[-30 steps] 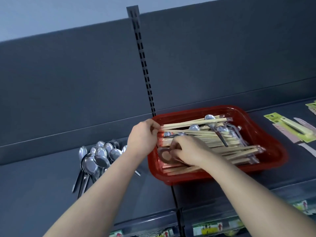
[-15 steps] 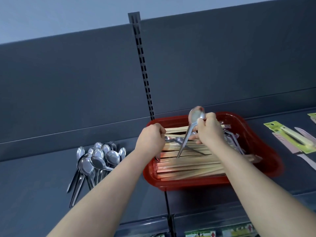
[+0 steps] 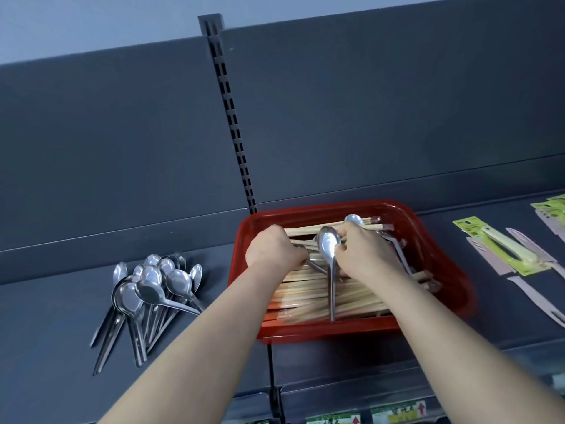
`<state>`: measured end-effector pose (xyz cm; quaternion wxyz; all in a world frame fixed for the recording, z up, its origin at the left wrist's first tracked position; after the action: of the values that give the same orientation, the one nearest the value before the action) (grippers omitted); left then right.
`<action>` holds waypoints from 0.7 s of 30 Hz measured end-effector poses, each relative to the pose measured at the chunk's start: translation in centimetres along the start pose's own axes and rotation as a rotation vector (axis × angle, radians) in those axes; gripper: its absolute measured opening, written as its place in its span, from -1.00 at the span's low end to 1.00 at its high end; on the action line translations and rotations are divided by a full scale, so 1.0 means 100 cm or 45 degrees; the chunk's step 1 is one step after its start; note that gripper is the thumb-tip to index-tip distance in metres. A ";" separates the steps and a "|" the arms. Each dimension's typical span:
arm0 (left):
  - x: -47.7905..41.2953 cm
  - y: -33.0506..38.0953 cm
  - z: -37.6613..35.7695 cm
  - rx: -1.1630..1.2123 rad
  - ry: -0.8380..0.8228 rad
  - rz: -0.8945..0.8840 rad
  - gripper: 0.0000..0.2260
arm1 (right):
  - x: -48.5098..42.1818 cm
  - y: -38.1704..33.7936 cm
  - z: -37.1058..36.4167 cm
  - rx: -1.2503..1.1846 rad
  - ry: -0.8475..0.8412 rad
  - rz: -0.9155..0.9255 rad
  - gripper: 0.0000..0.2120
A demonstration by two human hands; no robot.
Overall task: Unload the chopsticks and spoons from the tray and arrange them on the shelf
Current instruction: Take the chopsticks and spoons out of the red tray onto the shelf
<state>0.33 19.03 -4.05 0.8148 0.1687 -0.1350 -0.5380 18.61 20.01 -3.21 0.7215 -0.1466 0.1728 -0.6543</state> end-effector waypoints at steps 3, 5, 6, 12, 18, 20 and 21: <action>-0.002 -0.009 -0.003 0.199 -0.067 0.062 -0.74 | -0.002 -0.001 0.006 -0.057 0.051 -0.004 -0.78; 0.001 -0.014 -0.008 0.359 -0.124 0.099 -0.74 | -0.001 -0.003 0.008 -0.035 0.053 -0.011 -0.78; 0.003 -0.015 -0.010 0.407 -0.127 0.114 -0.73 | 0.001 -0.005 0.009 -0.004 0.054 -0.010 -0.77; 0.003 -0.021 -0.007 0.493 -0.100 0.161 -0.58 | 0.007 -0.001 0.010 0.046 0.085 -0.028 -0.78; 0.002 -0.038 0.038 0.948 0.039 0.108 -0.76 | 0.008 -0.012 0.008 -0.247 0.100 -0.095 -0.80; -0.001 -0.049 0.054 1.003 0.057 0.027 -0.68 | 0.009 -0.030 0.007 -0.309 0.095 -0.084 -0.79; 0.000 -0.057 0.063 0.975 0.082 -0.015 -0.68 | 0.009 -0.042 0.005 -0.339 0.083 -0.066 -0.79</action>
<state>-6.96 16.16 -0.71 0.6935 0.4785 -0.2996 -0.4476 15.16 18.64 -0.94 0.6725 -0.2241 0.2774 -0.6485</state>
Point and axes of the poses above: each hand's wrist, its own x-axis away from the middle knuckle, its own z-axis out of the back of the hand, y = z × x, the point moved 10 cm from there along -x, towards the middle knuckle
